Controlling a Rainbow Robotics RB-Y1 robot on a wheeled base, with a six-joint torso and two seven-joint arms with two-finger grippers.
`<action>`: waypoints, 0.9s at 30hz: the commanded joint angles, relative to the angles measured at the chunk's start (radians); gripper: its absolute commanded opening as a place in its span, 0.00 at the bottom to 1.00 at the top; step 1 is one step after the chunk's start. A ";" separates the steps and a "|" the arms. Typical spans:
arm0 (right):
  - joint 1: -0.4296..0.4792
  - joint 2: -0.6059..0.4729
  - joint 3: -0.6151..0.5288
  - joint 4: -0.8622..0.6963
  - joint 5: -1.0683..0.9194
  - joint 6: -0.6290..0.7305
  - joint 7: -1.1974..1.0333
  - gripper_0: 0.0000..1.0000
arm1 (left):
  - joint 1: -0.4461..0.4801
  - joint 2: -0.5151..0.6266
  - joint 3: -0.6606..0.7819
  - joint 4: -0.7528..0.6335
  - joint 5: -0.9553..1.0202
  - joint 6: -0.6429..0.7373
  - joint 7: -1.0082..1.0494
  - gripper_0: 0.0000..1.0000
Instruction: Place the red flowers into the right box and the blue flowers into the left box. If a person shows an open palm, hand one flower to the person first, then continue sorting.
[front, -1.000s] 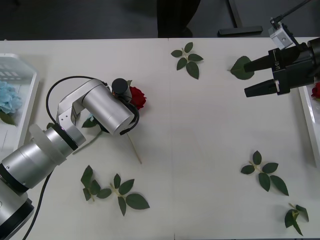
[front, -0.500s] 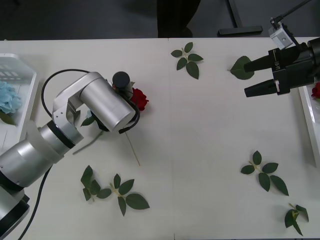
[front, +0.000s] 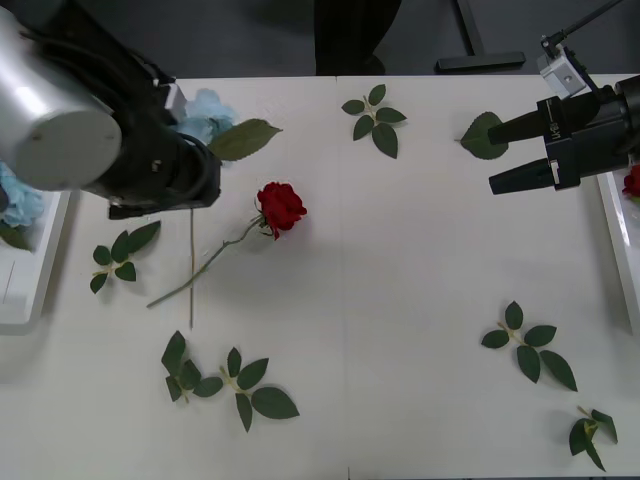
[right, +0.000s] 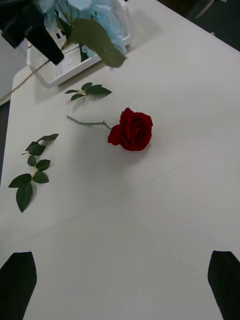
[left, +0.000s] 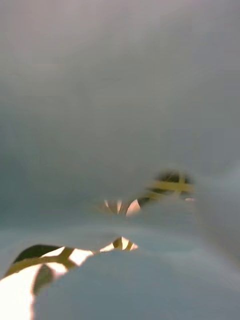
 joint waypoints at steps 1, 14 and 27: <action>0.000 -0.013 -0.017 -0.006 -0.005 -0.001 0.012 1.00 | 0.012 0.143 0.145 -0.052 0.096 0.020 -0.148 0.00; 0.000 -0.013 -0.017 -0.006 -0.005 -0.001 0.012 1.00 | 0.123 0.416 0.539 0.185 0.184 0.159 -0.788 0.00; 0.000 -0.013 -0.017 -0.006 -0.005 -0.001 0.012 1.00 | 0.541 0.467 0.919 0.395 0.027 0.040 -1.262 0.00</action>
